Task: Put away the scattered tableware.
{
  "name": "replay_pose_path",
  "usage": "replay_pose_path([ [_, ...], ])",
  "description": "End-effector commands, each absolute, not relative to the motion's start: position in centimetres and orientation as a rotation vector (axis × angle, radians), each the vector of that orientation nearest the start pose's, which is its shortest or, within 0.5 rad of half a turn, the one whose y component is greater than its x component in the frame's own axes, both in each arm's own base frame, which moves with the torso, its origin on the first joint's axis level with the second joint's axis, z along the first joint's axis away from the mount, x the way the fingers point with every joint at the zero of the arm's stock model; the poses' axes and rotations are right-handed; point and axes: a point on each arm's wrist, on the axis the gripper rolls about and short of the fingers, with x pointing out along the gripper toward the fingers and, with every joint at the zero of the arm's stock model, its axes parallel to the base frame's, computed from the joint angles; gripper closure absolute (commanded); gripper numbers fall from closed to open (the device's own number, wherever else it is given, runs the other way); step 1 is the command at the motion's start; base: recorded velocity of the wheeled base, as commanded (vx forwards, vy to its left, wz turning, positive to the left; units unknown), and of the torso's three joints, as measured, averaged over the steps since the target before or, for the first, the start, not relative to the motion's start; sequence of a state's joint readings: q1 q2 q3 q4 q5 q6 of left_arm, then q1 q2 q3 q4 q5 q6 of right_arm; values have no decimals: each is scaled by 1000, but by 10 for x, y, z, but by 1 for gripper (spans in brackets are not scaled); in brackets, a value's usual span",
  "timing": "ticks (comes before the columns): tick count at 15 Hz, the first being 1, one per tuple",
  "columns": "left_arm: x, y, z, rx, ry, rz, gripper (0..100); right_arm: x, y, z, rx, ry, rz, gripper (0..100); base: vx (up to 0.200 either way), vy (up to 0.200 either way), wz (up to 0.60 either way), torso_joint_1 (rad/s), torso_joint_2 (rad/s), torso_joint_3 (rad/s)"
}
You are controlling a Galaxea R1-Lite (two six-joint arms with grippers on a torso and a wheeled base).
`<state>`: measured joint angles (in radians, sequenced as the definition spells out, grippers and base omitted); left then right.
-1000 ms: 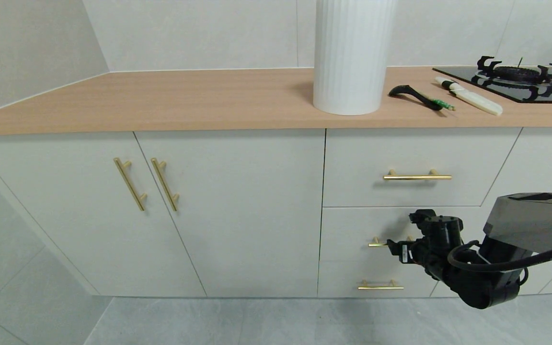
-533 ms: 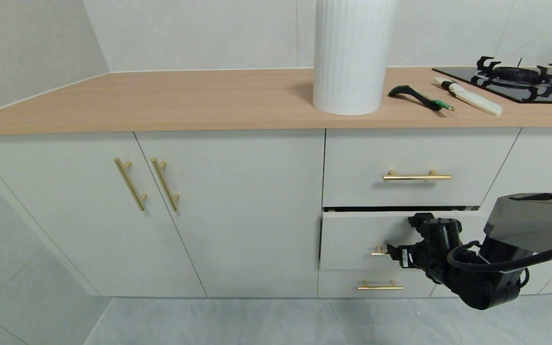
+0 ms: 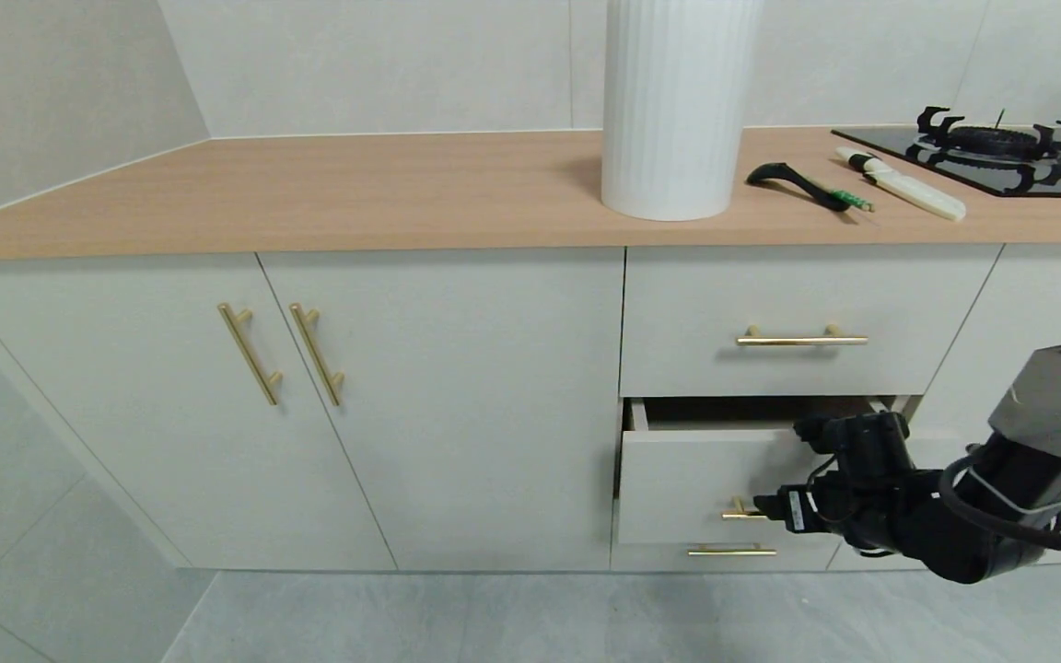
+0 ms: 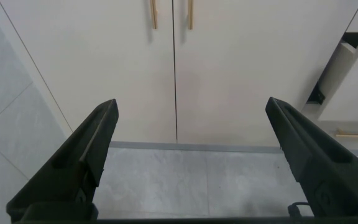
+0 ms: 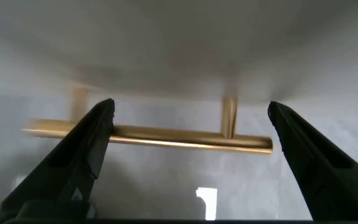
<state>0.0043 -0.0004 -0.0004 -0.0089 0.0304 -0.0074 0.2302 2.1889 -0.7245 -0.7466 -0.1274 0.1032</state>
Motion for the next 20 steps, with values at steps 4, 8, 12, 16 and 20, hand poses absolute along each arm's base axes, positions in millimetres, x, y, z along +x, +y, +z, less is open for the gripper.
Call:
replay_pose_path([
  [4,-23,1,76,-8,-9,35,0,299,79,112,15,509,145,0,0,0,0,0,0,0],
  [8,-23,1,76,-8,-9,35,0,284,90,139,25,417,190,0,0,0,0,0,0,0],
  [12,-23,1,76,-8,-9,35,0,307,97,104,10,454,154,0,0,0,0,0,0,0],
  [16,-23,1,76,-8,-9,35,0,337,105,62,13,345,79,0,0,0,0,0,0,0],
  [20,-23,1,76,-8,-9,35,0,343,106,53,13,343,70,0,0,0,0,0,0,0],
])
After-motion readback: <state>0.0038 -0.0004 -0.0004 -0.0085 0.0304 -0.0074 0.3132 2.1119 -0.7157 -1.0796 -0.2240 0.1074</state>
